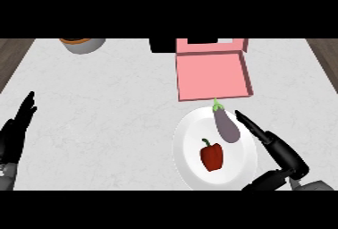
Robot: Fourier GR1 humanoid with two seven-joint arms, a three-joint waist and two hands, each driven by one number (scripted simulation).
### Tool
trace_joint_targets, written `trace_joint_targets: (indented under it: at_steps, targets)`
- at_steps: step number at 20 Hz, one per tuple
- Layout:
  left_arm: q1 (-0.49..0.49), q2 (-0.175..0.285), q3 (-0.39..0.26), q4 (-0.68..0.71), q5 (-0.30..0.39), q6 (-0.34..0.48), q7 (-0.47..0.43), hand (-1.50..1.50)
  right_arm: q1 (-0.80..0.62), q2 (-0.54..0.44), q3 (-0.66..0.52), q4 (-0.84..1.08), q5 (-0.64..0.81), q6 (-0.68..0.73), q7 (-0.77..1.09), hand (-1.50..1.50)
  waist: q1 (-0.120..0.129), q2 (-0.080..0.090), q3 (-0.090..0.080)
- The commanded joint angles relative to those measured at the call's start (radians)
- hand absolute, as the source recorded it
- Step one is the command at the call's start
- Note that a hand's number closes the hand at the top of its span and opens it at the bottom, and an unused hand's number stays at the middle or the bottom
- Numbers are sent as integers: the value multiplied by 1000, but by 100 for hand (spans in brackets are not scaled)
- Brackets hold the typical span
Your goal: Pick the bell pepper from the plate and place it in the cardboard box
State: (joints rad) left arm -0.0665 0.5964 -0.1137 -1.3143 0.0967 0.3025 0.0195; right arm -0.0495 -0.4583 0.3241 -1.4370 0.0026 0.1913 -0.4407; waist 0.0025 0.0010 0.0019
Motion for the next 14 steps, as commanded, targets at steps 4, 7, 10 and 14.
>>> trace_joint_targets:
  at_steps: [4, 7, 10, 14]
  targets:
    - [-8, -34, -11, 8, -55, 25, -7, 0, -162, -55, -48, 288, 144, 34, -327, -150, 15, 4, -1]
    - [-34, -26, -13, -24, -62, 32, 61, 0, -163, -154, -9, 174, 267, -12, -234, -150, 4, -1, -2]
    - [-17, -28, -4, -28, -57, 23, 48, 0, -227, -194, 48, 221, 368, 26, -198, -150, 16, 0, -2]
    - [-2, -28, 18, 13, -51, 0, 8, 0, -334, -165, 124, 121, 428, 133, 25, -150, 12, -2, -4]
